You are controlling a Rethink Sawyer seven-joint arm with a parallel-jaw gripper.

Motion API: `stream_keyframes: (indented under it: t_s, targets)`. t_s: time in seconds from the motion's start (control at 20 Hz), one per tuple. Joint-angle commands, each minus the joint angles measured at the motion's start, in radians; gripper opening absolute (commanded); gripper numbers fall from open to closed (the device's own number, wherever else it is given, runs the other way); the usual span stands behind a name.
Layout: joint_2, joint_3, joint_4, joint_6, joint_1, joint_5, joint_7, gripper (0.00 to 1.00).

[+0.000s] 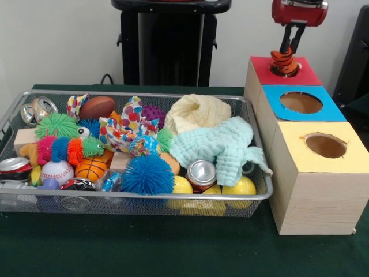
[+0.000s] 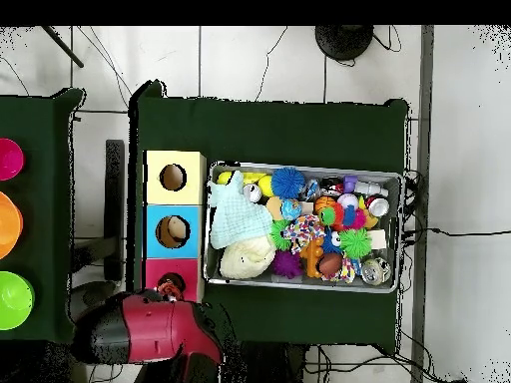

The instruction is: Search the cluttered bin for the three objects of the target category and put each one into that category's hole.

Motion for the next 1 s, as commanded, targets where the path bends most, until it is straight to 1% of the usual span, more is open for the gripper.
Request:
stream_keyframes:
  t_s: [0.05,0.15,0.25,0.3,0.45,0.5,0.55,0.6,0.7,0.9,1.0]
  targets:
    - [0.058,0.076,0.045,-0.070,-0.049,0.027,0.167,0.00]
    - [0.058,0.081,0.045,-0.076,-0.061,0.023,0.159,0.00]
    - [0.054,0.091,0.055,-0.103,-0.071,0.019,0.153,0.00]
    - [0.052,0.099,0.058,-0.109,-0.078,0.019,0.150,1.00]
    - [0.048,0.108,0.063,-0.117,-0.085,0.016,0.141,1.00]
    - [0.049,0.099,0.059,-0.105,-0.075,0.016,0.151,1.00]
    - [0.052,0.080,0.046,-0.060,-0.060,0.013,0.161,1.00]
    - [0.048,0.069,0.043,-0.045,-0.047,0.012,0.171,1.00]
    - [0.038,0.066,0.050,-0.032,-0.046,0.014,0.172,1.00]
    - [0.031,0.059,0.022,0.011,-0.052,0.011,0.158,1.00]
    - [-0.015,0.047,0.023,0.062,-0.055,0.003,0.141,1.00]
